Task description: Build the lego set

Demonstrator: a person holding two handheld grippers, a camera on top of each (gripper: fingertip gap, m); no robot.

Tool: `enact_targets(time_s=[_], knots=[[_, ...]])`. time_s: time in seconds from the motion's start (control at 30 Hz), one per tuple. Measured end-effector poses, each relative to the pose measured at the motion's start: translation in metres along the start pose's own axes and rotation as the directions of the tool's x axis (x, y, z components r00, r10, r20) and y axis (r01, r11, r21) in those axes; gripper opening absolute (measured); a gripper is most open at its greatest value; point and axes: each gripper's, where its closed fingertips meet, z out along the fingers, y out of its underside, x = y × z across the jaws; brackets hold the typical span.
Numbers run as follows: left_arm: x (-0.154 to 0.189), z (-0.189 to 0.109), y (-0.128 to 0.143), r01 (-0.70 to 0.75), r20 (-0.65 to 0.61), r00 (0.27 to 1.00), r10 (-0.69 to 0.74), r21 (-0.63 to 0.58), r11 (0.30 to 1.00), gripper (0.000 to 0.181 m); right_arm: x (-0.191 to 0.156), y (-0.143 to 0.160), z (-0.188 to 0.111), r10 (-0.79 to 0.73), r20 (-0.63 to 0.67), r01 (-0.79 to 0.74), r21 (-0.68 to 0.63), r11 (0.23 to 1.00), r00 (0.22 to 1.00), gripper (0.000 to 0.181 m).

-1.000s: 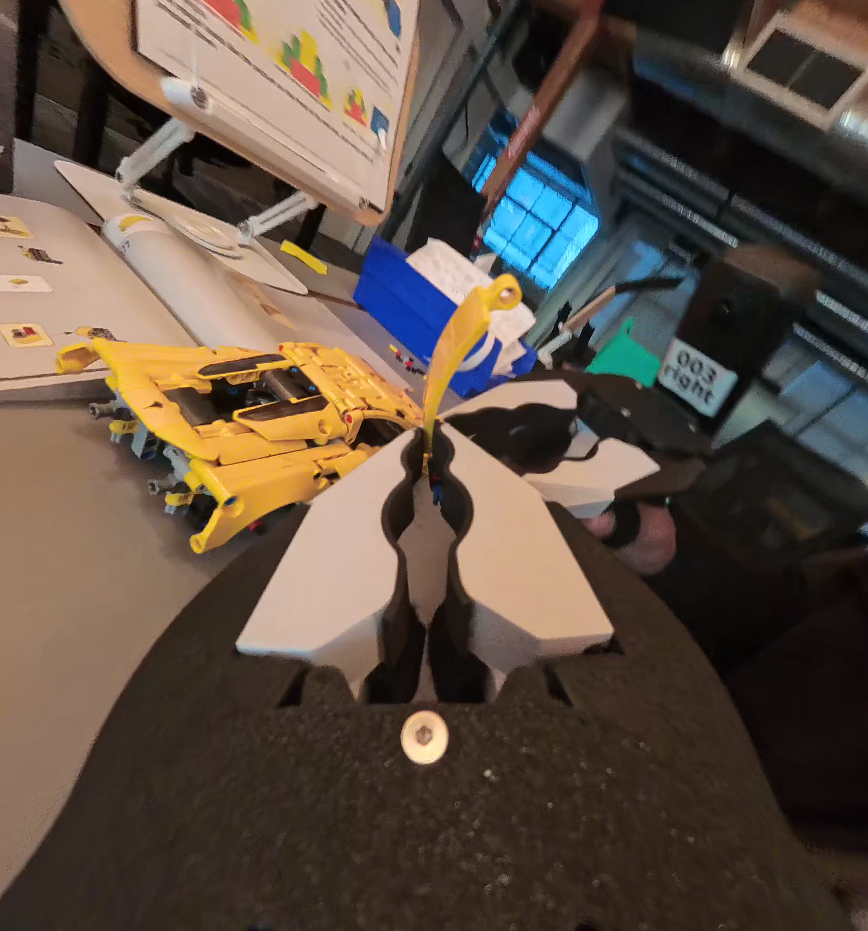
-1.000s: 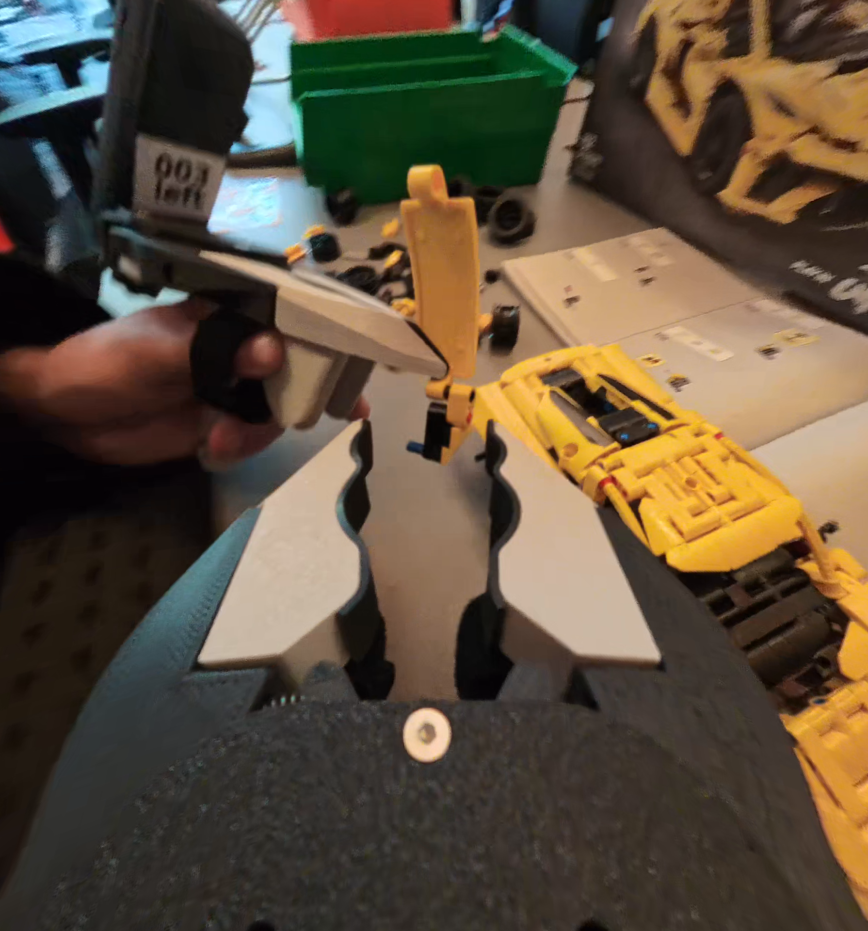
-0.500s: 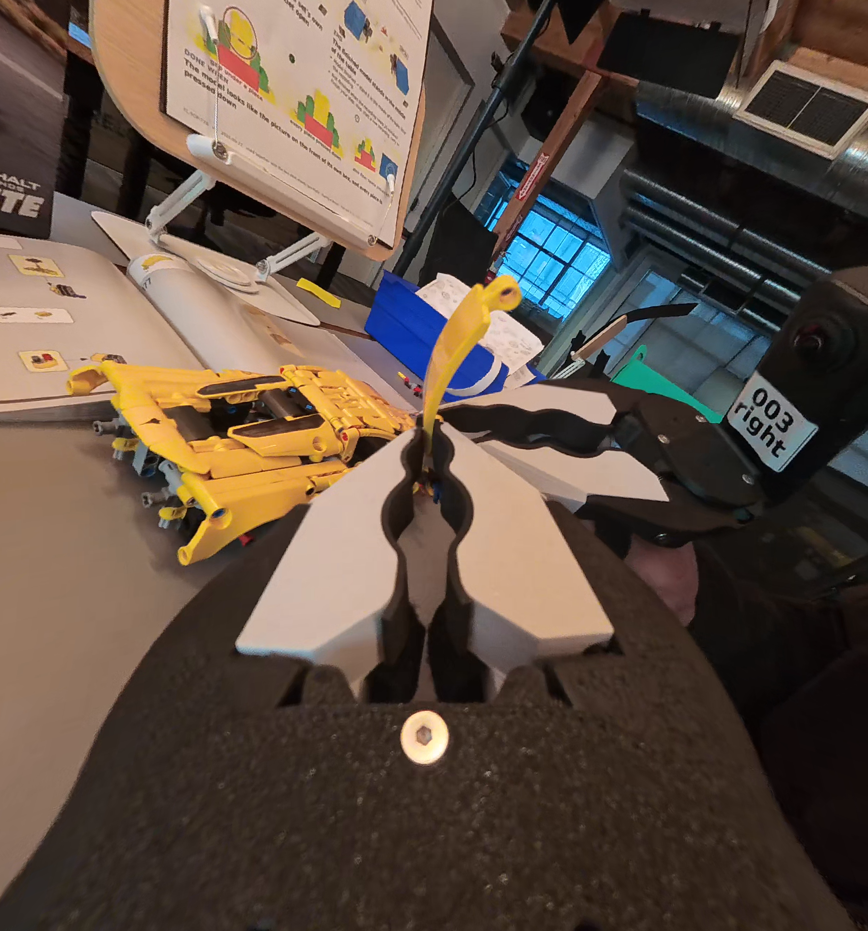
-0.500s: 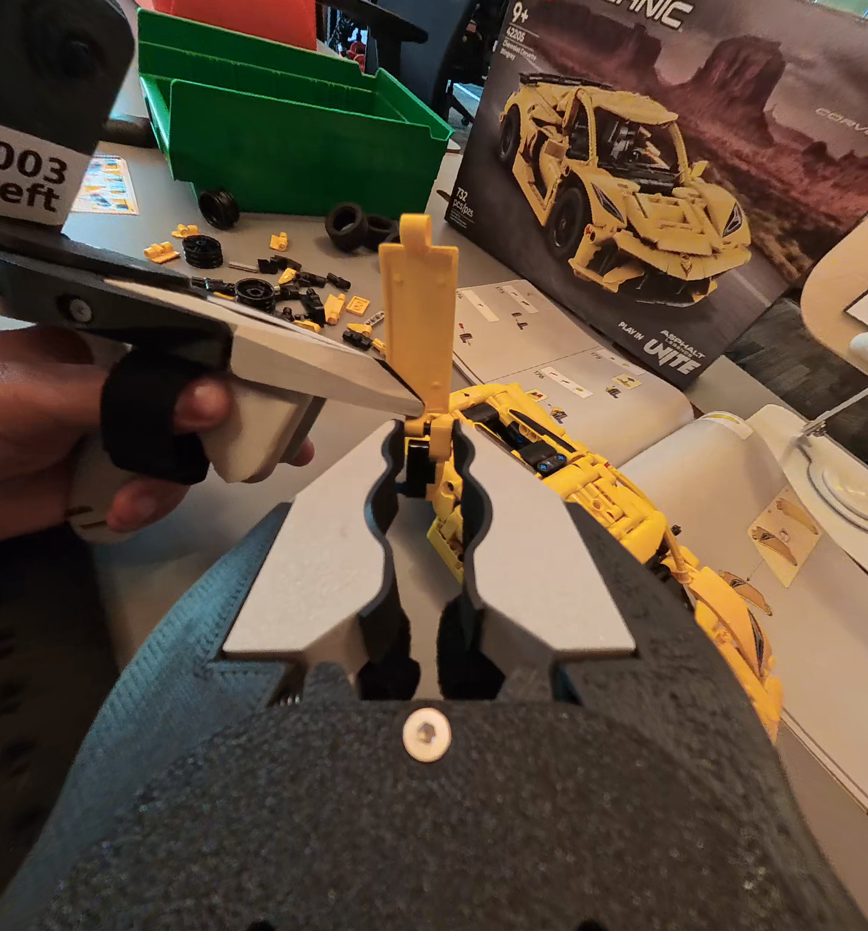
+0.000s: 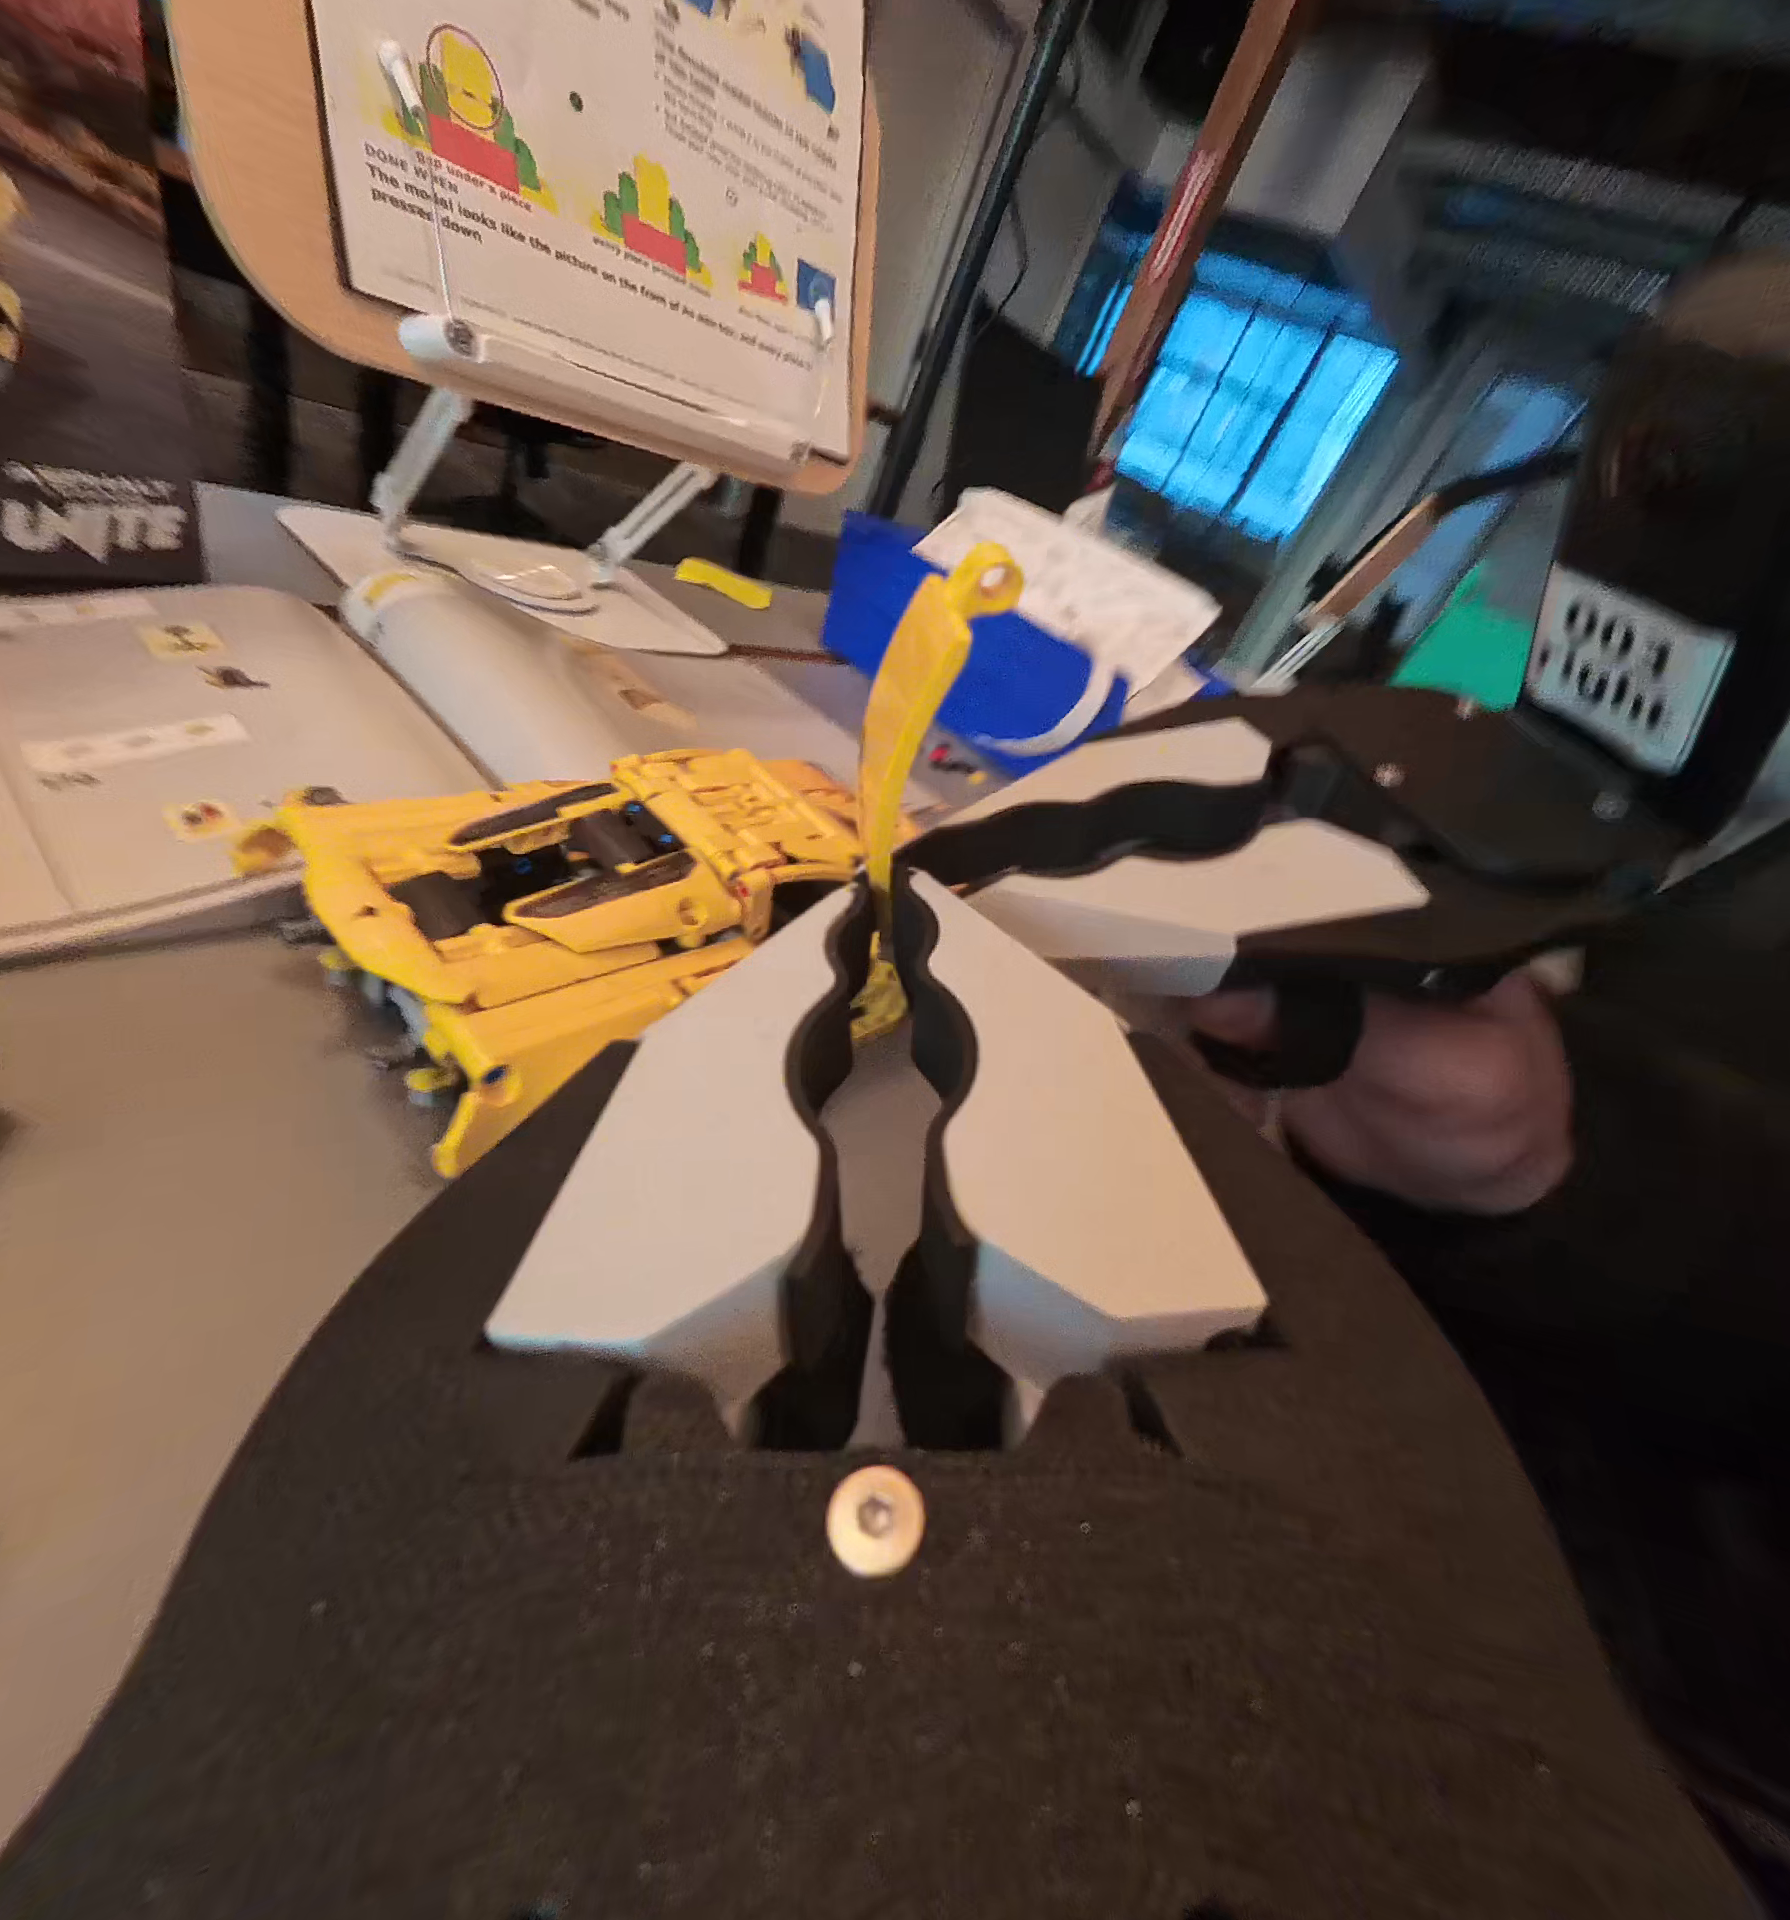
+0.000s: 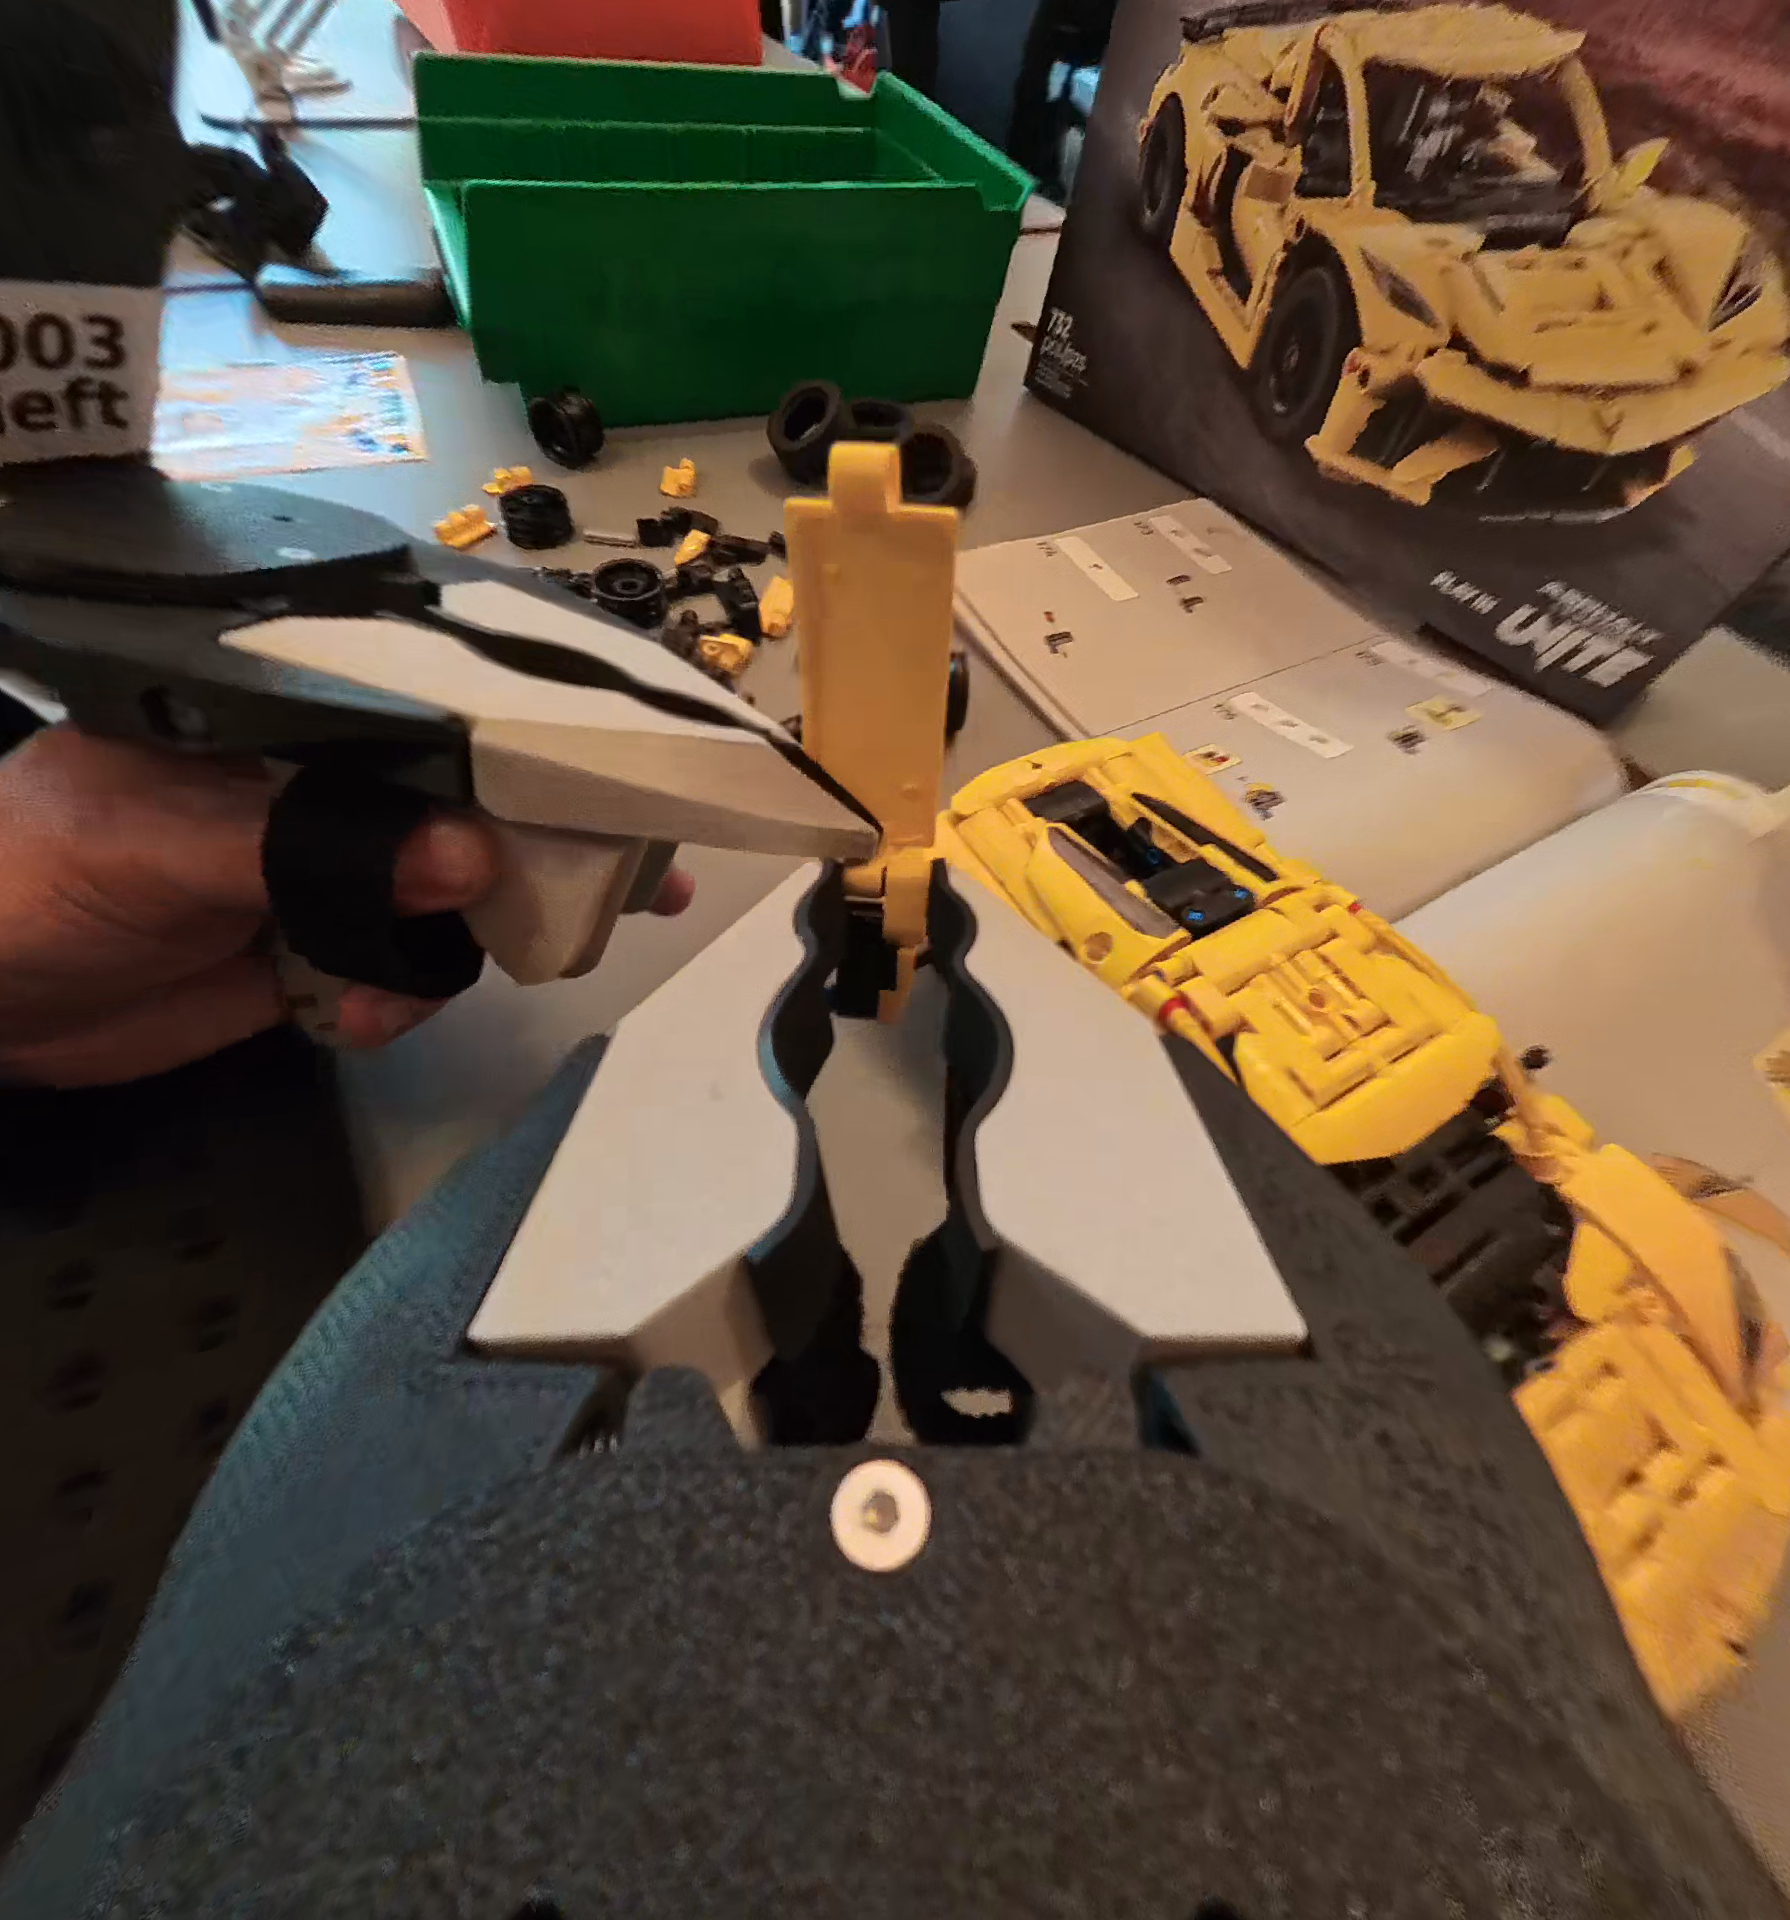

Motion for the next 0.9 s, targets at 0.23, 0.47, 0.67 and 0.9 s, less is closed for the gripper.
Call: enact_targets(time_s=[0.23,0.47,0.67,0.9], knots=[[0.002,0.006,0.011,-0.409,0.078,0.902,0.424,-0.157,0.899,0.003,-0.002,0.014,-0.002,0.207,0.192,-0.203,-0.038,0.978,0.959,0.014],[0.003,-0.009,-0.019,-0.106,-0.027,0.994,0.107,0.04,0.994,0.026,0.006,-0.008,-0.022,0.448,0.499,-0.533,0.033,0.846,0.742,0.014],[0.048,-0.003,-0.004,0.219,-0.41,0.882,-0.231,-0.078,0.973,0.037,-0.005,-0.042,-0.047,0.408,0.767,-0.705,0.08,0.704,0.495,0.014],[0.064,-0.013,-0.012,0.273,-0.523,0.809,-0.269,-0.07,0.959,0.033,-0.03,-0.04,-0.045,0.326,0.806,-0.63,0.073,0.773,0.494,0.015]])
